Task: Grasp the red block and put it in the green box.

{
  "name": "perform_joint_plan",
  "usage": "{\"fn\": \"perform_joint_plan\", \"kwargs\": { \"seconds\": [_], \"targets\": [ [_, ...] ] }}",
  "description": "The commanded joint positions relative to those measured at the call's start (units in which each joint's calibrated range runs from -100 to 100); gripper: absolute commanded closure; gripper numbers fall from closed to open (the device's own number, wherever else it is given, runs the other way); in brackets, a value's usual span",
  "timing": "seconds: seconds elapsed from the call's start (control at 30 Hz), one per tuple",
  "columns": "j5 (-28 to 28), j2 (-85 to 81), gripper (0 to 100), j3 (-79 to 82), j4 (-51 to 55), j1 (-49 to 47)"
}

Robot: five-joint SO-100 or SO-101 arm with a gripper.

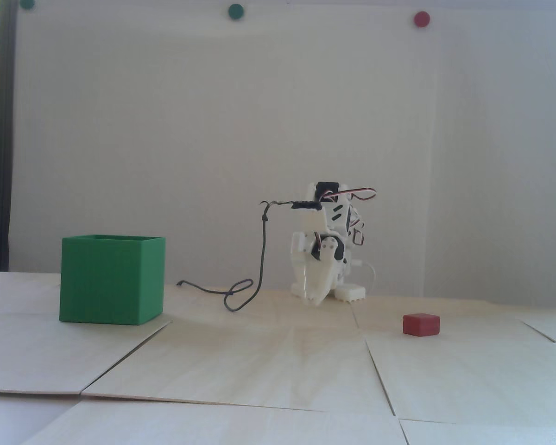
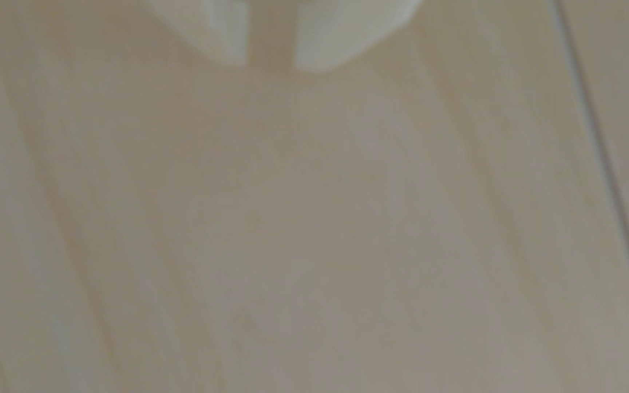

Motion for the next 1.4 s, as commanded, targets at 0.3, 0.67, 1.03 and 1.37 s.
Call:
{"fn": "perform_joint_plan", "kwargs": {
  "seconds": [0.3, 0.67, 1.03, 1.37],
  "targets": [
    [-0.25, -0.81, 98, 0.21, 2.27, 1.87],
    [-0.25, -0.81, 98, 0.21, 2.27, 1.87],
    [-0.25, -0.81, 98, 0.21, 2.27, 1.87],
    [-0.25, -0.81, 98, 0.21, 2.27, 1.87]
  ]
}}
